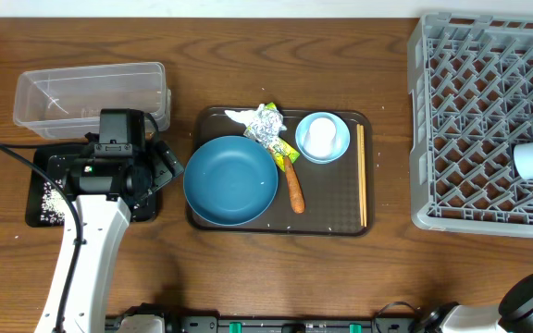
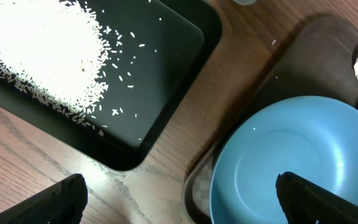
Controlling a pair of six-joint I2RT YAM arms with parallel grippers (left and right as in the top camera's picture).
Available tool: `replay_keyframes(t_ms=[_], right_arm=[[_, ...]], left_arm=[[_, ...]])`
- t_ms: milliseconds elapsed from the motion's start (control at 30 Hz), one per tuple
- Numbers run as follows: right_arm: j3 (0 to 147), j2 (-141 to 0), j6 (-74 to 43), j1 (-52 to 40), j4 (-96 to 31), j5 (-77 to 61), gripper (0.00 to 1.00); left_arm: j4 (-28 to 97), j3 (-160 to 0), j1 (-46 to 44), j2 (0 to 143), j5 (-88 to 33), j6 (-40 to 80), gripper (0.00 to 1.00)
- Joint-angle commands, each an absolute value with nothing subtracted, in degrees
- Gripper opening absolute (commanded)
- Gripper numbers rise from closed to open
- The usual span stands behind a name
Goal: Sort waste into correct bins and load items into the dishwasher rack
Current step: 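Lower the cup into the rack's right side and open the right gripper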
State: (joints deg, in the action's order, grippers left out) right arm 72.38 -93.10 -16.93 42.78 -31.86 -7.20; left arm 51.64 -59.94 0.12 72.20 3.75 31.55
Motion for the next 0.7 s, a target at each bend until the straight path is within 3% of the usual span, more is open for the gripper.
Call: replay_keyframes(t_ms=[0, 233, 667], right_arm=[[73.12, -93.78, -15.59, 43.05, -31.90, -12.19, 0.09], [73.12, -93.78, -15.57, 43.05, -34.04, -17.93, 0.10], [78.00, -93.56, -14.04, 44.99, -34.52, -14.81, 0.09]], left_arm=[[51.81, -61.30, 0.36, 71.48, 3.86, 32.01, 1.00], [51.81, -61.30, 0.36, 71.48, 3.84, 32.01, 1.00], [51.81, -61.30, 0.36, 71.48, 3.86, 32.01, 1.00]])
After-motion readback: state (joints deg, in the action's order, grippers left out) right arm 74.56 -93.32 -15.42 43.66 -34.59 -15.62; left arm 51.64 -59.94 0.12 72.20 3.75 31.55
